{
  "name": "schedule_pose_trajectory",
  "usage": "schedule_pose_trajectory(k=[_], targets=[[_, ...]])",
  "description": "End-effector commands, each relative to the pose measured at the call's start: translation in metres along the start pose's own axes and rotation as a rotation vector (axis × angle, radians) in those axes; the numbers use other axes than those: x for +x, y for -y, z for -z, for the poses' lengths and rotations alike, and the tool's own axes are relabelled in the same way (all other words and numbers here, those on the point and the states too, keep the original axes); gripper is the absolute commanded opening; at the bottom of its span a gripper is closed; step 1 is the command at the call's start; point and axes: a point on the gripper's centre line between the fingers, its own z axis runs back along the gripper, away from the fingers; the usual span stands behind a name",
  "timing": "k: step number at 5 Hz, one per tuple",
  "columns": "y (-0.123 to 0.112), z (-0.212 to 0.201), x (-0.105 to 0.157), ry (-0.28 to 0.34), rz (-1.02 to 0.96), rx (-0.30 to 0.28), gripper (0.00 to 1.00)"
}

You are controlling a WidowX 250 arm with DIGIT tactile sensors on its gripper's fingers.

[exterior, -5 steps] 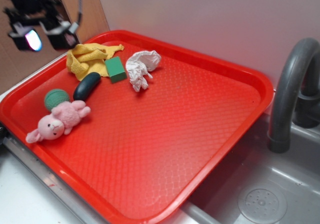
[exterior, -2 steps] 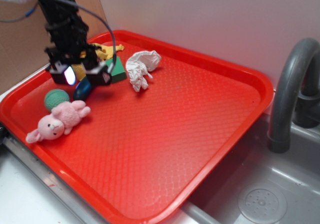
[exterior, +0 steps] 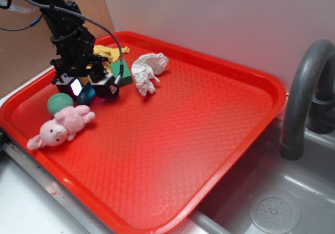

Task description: Grab the plastic pickle.

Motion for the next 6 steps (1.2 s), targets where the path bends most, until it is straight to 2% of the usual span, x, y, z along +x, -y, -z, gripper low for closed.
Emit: schedule_pose_trajectory(k=[1, 2, 3, 4, 5, 6], targets=[[0.003, -0.007, -0.007, 0.074, 0.050, 0.129, 0.00], [0.013, -0.034, -0.012, 0.118, 0.091, 0.202, 0.00], [0.019, -0.084, -0.015, 0.118, 0.061, 0.149, 0.00], [0.022, -0.134, -0.019, 0.094, 0.172, 0.117, 0.00], [0.027, -0.183, -0.029, 0.109, 0.243, 0.044, 0.00], [0.028, -0.228, -0.039, 0.176, 0.289, 0.022, 0.00]])
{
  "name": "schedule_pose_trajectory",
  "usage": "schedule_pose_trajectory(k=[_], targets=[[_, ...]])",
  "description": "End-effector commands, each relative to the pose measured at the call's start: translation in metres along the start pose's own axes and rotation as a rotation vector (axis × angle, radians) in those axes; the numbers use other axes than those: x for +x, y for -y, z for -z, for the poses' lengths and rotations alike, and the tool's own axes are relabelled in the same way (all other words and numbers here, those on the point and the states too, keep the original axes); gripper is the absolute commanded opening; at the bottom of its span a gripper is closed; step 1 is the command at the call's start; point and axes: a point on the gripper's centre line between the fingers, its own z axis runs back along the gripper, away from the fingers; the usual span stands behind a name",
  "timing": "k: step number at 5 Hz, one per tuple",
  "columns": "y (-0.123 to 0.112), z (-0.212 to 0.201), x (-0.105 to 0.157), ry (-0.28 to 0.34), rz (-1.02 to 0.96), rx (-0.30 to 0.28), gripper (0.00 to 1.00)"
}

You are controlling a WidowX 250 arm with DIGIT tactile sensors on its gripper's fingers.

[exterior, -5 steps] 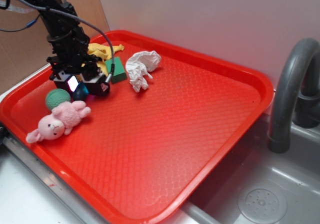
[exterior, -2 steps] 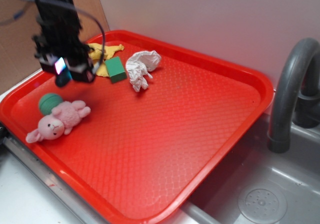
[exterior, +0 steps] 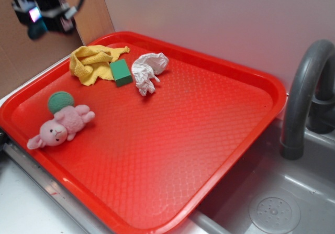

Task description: Grab the plastic pickle.

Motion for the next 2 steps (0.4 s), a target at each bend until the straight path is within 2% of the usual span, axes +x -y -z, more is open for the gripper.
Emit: schedule_pose_trajectory(k=[1, 2], targets=[[-0.0128, -0.0794, -0.0090, 0.204, -0.014, -0.063, 0.00], [-0.0179, -0.0756, -0.0021, 0.215, -0.007, -0.089, 0.00]])
